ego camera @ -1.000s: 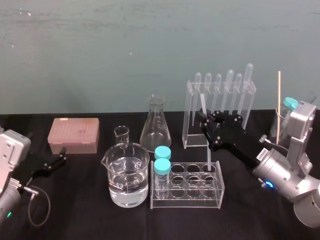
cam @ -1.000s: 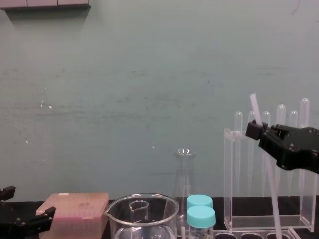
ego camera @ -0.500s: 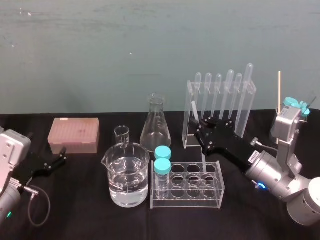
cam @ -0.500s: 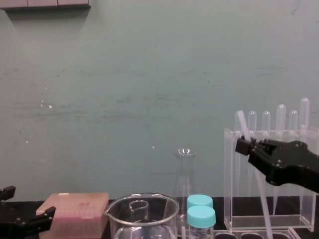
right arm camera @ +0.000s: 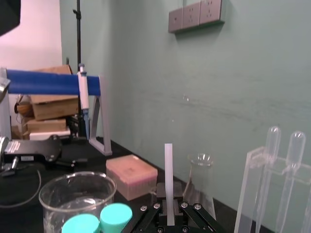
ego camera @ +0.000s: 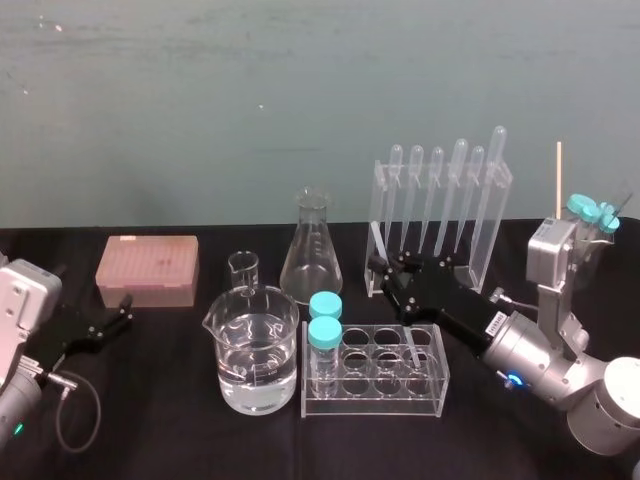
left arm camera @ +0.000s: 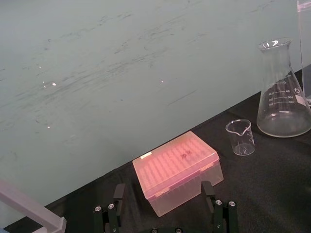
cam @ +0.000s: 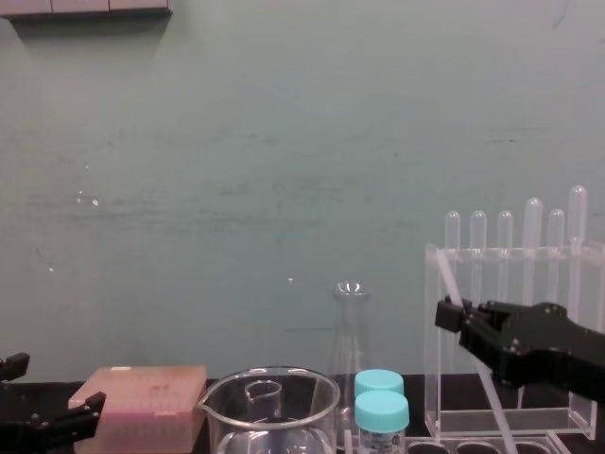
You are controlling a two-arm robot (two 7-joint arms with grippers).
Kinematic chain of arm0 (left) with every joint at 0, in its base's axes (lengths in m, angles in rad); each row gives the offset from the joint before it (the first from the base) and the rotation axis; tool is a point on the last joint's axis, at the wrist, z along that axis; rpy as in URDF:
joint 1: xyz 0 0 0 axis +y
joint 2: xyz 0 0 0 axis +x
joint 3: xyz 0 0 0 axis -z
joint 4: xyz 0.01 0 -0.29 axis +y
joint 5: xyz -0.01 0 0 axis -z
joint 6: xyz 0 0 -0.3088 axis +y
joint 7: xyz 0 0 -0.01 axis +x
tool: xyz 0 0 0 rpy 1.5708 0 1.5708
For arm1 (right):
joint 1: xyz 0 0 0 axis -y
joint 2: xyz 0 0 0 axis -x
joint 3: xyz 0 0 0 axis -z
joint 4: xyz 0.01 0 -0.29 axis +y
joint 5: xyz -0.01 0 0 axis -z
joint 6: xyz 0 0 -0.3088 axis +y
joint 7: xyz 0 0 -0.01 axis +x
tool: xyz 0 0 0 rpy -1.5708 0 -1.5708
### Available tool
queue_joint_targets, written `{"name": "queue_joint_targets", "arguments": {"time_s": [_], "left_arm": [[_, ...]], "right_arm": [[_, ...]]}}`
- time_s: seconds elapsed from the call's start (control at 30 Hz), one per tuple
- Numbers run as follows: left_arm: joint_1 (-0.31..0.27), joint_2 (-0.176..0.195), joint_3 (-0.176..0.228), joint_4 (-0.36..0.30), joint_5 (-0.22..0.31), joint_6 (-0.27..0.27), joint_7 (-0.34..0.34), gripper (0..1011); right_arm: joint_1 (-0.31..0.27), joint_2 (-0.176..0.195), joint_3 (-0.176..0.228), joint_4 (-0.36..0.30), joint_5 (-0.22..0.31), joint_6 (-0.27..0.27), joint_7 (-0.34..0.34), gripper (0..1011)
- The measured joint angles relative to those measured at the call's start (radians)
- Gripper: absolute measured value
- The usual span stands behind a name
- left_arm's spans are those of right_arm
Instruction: Pick up the stirring rod with one hand, then place it down.
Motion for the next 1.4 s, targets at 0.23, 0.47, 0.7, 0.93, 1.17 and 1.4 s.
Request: {"name": "queue_joint_targets", "arguments": {"time_s": [0.23, 0.47, 0.7, 0.93, 1.17, 1.4], "left_arm": [[0.0, 0.0, 0.0, 0.0, 0.0, 0.0, 0.0, 1000], [0.0, 0.0, 0.0, 0.0, 0.0, 0.0, 0.0, 1000], [0.0, 0.0, 0.0, 0.0, 0.0, 0.0, 0.0, 1000], [0.0, 0.0, 0.0, 0.0, 0.0, 0.0, 0.0, 1000], [0.0, 0.0, 0.0, 0.0, 0.0, 0.0, 0.0, 1000], [0.0, 0.0, 0.0, 0.0, 0.0, 0.0, 0.0, 1000]], "right_arm": [[0.003, 0.001, -0.005, 0.009, -0.013, 0.016, -0.014, 70], [0.003, 0.001, -0.004, 0.008, -0.012, 0.014, -0.013, 70], [0.003, 0.001, -0.003, 0.006, -0.01, 0.011, -0.013, 70], [0.002, 0.001, -0.003, 0.006, -0.009, 0.01, -0.013, 74], [0.002, 0.001, -0.002, 0.005, -0.008, 0.009, -0.013, 272], [0.002, 0.001, -0.002, 0.005, -0.008, 0.008, -0.012, 500]]}}
